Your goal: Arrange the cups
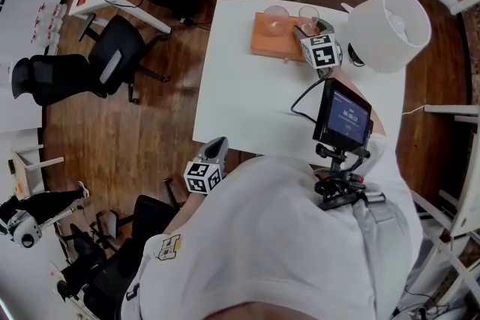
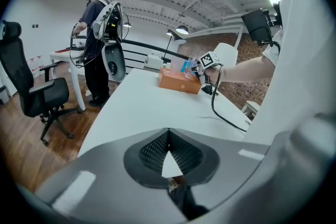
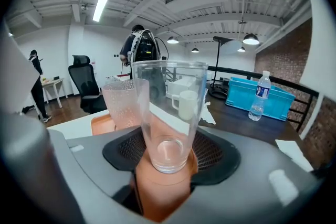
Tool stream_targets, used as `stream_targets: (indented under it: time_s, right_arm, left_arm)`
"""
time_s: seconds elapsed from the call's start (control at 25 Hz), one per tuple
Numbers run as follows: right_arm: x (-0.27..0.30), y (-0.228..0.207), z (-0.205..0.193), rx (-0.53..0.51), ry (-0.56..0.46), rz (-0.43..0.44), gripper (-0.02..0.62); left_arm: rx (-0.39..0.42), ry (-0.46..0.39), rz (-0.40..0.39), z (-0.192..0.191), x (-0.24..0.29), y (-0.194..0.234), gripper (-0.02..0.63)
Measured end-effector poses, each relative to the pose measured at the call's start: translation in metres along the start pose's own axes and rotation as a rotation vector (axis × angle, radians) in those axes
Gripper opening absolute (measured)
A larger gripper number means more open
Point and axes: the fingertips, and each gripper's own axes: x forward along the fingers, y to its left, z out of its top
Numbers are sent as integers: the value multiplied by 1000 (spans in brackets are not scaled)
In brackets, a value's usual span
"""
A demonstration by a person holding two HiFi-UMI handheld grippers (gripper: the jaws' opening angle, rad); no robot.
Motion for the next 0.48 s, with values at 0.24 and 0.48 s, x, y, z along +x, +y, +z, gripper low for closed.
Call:
stream_targets:
  time_s: [0.24, 0.48]
  right_arm:
    - [3, 2, 0, -1, 0, 1, 268]
    - [11, -7, -4, 6, 1, 11, 268]
  left_arm:
    - [-3, -1, 6, 3, 0, 3, 0]
    - [-8, -5, 17, 6, 8, 0, 0]
